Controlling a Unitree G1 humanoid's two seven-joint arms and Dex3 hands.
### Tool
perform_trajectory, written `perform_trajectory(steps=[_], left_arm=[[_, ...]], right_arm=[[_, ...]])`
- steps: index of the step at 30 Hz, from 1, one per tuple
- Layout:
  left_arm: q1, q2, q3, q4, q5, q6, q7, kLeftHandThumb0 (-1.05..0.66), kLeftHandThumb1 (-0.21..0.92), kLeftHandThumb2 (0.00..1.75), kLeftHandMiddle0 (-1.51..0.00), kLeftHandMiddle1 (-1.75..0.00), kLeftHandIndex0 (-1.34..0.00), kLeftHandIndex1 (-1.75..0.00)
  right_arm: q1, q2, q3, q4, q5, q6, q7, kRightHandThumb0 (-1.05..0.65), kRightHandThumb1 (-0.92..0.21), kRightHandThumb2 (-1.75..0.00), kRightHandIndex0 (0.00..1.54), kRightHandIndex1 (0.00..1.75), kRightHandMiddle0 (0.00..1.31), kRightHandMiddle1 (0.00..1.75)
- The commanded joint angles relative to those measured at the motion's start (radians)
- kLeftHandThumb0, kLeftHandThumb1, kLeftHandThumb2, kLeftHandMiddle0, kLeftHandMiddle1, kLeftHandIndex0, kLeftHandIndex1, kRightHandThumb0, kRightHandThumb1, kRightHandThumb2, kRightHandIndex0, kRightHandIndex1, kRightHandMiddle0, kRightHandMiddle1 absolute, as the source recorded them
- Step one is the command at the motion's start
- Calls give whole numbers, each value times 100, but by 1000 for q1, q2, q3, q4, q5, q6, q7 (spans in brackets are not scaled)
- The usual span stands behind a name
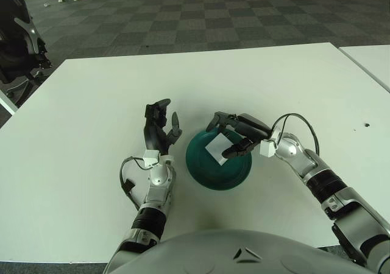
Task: Put the charger into the plate.
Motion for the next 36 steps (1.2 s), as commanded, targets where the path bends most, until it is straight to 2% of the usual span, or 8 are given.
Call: perform_trajectory(steps=[1, 8, 19, 26, 31, 34, 36], left_arm=[[220, -94, 31, 123, -37, 9, -12, -52, 92, 77, -53, -7, -39, -130], [225, -99, 31, 119, -37, 11, -20, -56, 92, 79, -51, -7, -33, -123], [220, -100, 34, 127, -24, 11, -16, -60, 92, 79, -49, -6, -29, -114], [215, -105, 38, 135, -20, 4, -6, -59, 92, 79, -51, -6, -31, -114], [213, -106, 39, 141, -15, -4, -3, -58, 92, 78, -52, -7, -33, -114], [213, -106, 38, 144, -18, -10, -8, -58, 92, 78, -52, -7, -35, -115], [213, -108, 39, 143, -32, -15, -23, -59, 92, 77, -52, -7, -36, -117]], right_arm=[[-28, -13, -22, -36, -69, 12, 17, -92, -92, -52, 34, 27, 7, 92], [-30, -16, -23, -48, -101, 9, 29, -96, -92, -55, 31, 9, 0, 87], [-44, -17, -24, -50, -116, 8, 55, -95, -92, -47, 31, 5, 0, 87], [-52, -9, -32, -41, -128, 8, 45, -96, -92, -54, 32, 4, 0, 85], [-51, 10, -52, -18, -127, -14, 2, -97, -92, -57, 31, 3, 0, 82], [-44, 43, -87, 34, -80, -87, -60, -97, -92, -60, 30, 2, 0, 80], [-39, 104, -140, 117, 93, -152, -50, -96, -92, -61, 29, 1, 0, 76]])
